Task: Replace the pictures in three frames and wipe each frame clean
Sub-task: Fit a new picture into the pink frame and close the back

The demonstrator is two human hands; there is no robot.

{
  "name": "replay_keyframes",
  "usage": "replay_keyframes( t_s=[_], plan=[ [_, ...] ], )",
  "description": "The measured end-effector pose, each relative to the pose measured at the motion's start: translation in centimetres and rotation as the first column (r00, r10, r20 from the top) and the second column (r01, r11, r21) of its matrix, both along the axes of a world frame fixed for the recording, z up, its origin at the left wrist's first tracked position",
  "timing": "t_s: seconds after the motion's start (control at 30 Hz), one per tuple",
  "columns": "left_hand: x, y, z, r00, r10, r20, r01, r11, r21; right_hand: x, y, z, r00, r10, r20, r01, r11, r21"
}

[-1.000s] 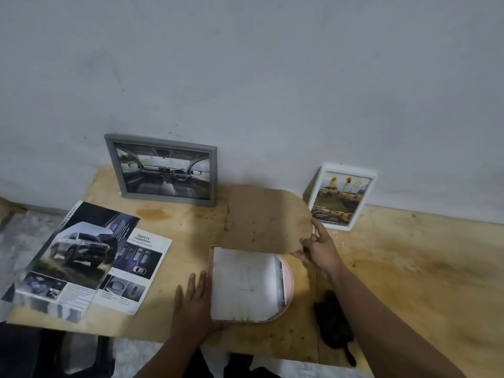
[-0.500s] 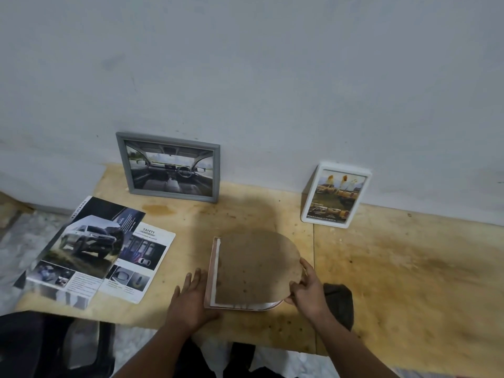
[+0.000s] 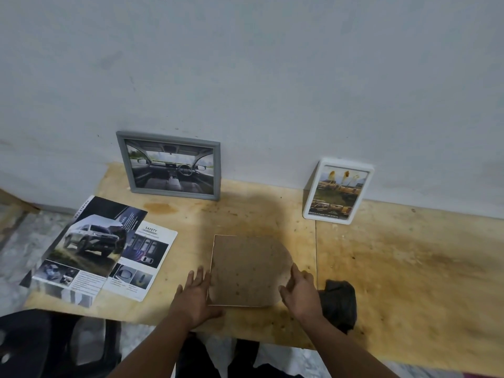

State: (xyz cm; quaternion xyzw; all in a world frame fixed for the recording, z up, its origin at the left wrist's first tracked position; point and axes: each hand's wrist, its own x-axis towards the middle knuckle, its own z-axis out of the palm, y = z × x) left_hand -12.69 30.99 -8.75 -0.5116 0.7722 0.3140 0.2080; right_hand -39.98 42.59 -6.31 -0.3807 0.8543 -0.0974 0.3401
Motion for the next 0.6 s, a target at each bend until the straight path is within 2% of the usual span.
replay_keyframes(
  t_s=[0.17, 0.27, 0.4, 0.5, 0.6],
  plan=[
    [-0.5, -0.1, 0.5, 1.000, -0.001, 0.020, 0.002, 1.000, -0.016, -0.2, -0.1, -0.5, 0.992, 0.076, -0.097, -0.068, 0.994, 0.087],
    [-1.5, -0.3, 1.5, 0.999, 0.011, 0.045, -0.006, 0.993, -0.116, -0.5, -0.7, -0.2, 0.973, 0.170, -0.156, -0.156, 0.983, 0.099],
    [-2.7, -1.6, 1.5, 0.994, -0.101, 0.038, 0.105, 0.985, -0.139, -1.0, -2.0, 0.2, 0.857, 0.490, -0.163, -0.455, 0.865, 0.210],
    [-3.2, -2.1, 0.9, 0.970, -0.237, 0.055, 0.241, 0.966, -0.090, -1.6, -2.4, 0.2, 0.796, 0.587, -0.146, -0.534, 0.795, 0.288],
    [-2.7, -2.1, 0.3, 0.968, -0.249, 0.020, 0.250, 0.963, -0.097, -2.6, -2.9, 0.1, 0.752, 0.648, -0.123, -0.579, 0.738, 0.346]
  ],
)
